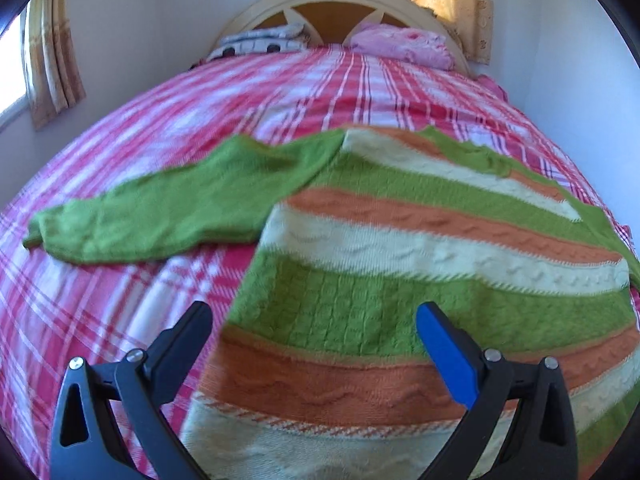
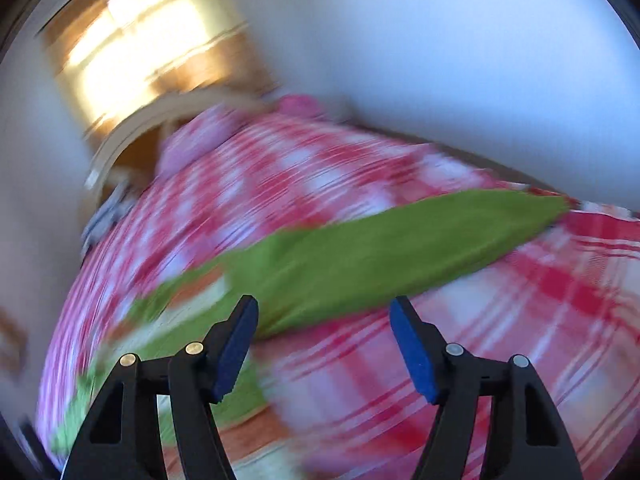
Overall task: Fold small clothes
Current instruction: 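Grasp the green sleeve cuff with the right gripper and lift it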
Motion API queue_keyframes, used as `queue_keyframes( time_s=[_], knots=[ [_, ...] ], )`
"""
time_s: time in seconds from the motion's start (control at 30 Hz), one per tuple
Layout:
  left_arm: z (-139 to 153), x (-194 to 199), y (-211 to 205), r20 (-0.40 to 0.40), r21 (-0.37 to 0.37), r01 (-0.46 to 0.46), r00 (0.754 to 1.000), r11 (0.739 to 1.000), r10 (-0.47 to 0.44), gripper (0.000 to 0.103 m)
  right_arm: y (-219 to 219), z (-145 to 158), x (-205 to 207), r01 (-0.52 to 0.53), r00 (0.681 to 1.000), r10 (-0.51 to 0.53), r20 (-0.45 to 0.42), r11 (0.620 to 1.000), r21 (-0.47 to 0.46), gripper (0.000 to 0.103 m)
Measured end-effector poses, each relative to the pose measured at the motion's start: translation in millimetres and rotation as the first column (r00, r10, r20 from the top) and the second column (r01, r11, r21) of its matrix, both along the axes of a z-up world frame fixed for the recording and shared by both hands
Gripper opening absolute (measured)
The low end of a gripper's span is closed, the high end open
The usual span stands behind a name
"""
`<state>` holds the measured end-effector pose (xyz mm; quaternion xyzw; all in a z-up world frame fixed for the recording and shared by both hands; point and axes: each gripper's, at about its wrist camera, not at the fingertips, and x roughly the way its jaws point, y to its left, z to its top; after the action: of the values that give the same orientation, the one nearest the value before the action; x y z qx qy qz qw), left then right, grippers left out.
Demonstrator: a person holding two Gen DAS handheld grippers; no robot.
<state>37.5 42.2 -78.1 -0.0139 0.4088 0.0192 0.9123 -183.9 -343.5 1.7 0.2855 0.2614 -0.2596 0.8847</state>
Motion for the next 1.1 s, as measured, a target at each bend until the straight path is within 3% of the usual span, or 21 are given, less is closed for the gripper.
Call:
queue_keyframes(
  time_s=[0.1, 0.2, 0.37, 0.47, 0.5, 0.53, 0.57, 0.63, 0.77, 0.87, 1.0, 1.1],
  knots=[
    [1, 0, -2, 0.004, 0.001, -0.002, 1.0, 1.0, 0.002, 0.103, -82, -21, -27, 0.172, 0.984, -0.175, 0.008, 0.971, 0.169, 0.062],
    [-2, 2, -1, -0.006, -0.002, -0.006, 1.0, 1.0, 0.006, 0.103, -144, -45, -53, 0.328, 0.942, -0.335, -0.025, 0.904, 0.275, 0.06],
    [-6, 4, 6, -0.024, -0.052, -0.014, 1.0, 0.999, 0.013, 0.103, -199, -77, -61, 0.4, 0.906, -0.423, -0.029, 0.829, 0.39, 0.059],
    [-8, 6, 7, -0.032, -0.066, -0.021, 0.999, 0.998, 0.019, 0.103, -210, -79, -50, 0.404, 0.901, -0.433, -0.011, 0.83, 0.384, 0.059],
    [-8, 5, 5, -0.032, -0.057, -0.021, 0.999, 0.998, 0.02, 0.103, -213, -79, -46, 0.402, 0.901, -0.433, -0.004, 0.833, 0.38, 0.053],
    [-8, 5, 4, -0.033, -0.053, -0.022, 0.999, 0.998, 0.02, 0.103, -215, -80, -42, 0.399, 0.904, -0.428, -0.006, 0.836, 0.376, 0.027],
    [-8, 5, 4, -0.034, -0.052, -0.022, 0.999, 0.998, 0.02, 0.103, -219, -83, -35, 0.388, 0.912, -0.409, -0.029, 0.839, 0.382, 0.011],
    [-9, 6, 5, -0.036, -0.057, -0.022, 0.999, 0.998, 0.02, 0.103, -218, -90, -35, 0.383, 0.915, -0.401, -0.039, 0.836, 0.393, 0.008],
    [-9, 7, 6, -0.036, -0.059, -0.021, 0.999, 0.998, 0.019, 0.103, -206, -70, -32, 0.385, 0.92, -0.388, -0.047, 0.879, 0.281, 0.008],
    [-9, 7, 5, -0.035, -0.06, -0.021, 0.999, 0.998, 0.019, 0.103, -187, -30, -24, 0.338, 0.938, -0.346, 0.006, 0.922, 0.189, 0.008],
    [-9, 6, 6, -0.032, -0.07, -0.018, 0.999, 0.997, 0.016, 0.103, -134, 33, 14, 0.167, 0.984, -0.169, 0.06, 0.985, 0.04, 0.008],
    [-7, 4, 6, -0.03, -0.079, -0.002, 1.0, 0.997, -0.001, 0.103, -69, 72, 53, 0.003, 0.997, 0.002, 0.074, 0.998, -0.059, 0.008]
  ],
)
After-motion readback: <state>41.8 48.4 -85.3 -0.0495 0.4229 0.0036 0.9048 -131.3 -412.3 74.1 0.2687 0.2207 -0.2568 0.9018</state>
